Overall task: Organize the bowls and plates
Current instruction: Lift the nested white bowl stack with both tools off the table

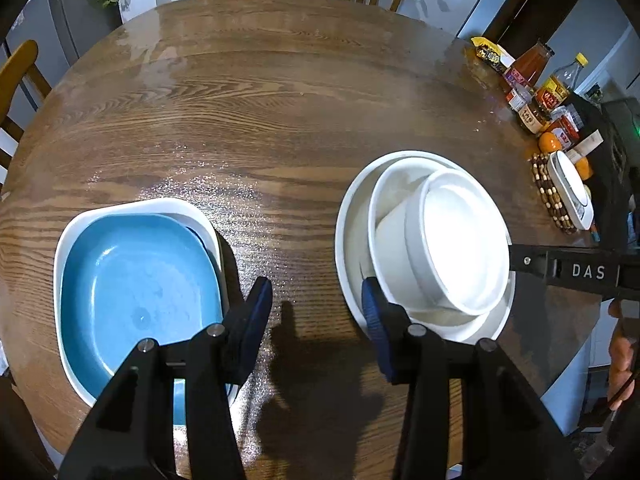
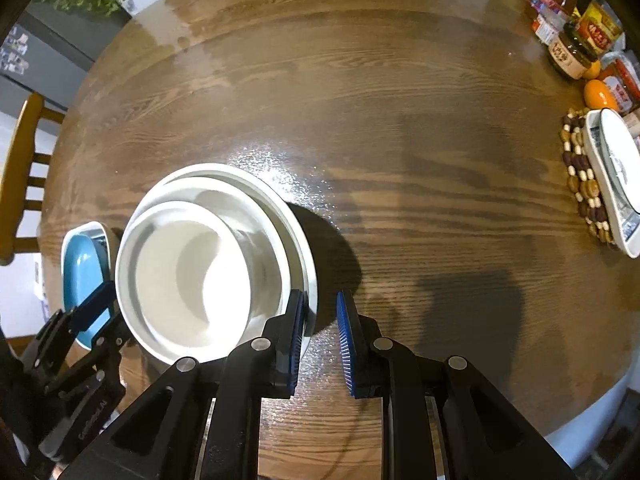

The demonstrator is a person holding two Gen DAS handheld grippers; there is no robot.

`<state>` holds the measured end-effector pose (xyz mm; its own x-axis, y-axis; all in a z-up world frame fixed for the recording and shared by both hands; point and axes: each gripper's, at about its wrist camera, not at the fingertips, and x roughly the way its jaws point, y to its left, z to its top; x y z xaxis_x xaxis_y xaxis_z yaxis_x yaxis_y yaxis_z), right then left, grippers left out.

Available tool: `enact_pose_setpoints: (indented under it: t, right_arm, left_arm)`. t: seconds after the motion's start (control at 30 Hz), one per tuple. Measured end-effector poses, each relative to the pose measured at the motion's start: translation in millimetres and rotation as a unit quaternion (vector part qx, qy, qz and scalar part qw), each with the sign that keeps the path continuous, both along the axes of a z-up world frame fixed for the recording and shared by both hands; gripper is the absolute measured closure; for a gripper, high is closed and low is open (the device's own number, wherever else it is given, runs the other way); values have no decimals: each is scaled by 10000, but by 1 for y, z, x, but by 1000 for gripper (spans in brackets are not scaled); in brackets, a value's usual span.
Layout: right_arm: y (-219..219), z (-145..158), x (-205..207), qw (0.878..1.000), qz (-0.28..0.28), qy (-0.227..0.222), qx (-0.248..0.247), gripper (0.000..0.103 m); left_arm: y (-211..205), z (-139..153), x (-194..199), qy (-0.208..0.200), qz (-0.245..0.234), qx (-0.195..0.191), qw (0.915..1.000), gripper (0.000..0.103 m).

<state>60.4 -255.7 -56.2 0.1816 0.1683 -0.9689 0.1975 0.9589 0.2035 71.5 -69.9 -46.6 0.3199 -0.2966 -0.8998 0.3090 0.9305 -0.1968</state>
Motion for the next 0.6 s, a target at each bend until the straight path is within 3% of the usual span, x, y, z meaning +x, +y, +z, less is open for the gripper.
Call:
enact_pose_setpoints:
  t: [0.03,0.1,0.33,0.6]
  right_arm:
    - [-1,-1,-1,10000,10,-47,62,83]
    - [0,-1,-2,9997,91,-136,161,94]
    - [0,-1,-11,9986,188,-455,205,95]
    - [-5,-1,-19,9983,138,-538,177,95]
  left_arm:
    - [0,0,0,-1,-12,-18,10000,61]
    - [-1,0,0,31,-61,-147,9999,71]
    - [-7,3,-5,-17,-171,-347,9993,95]
    - [-11,7,-12,-209,-72,-362,9991,97]
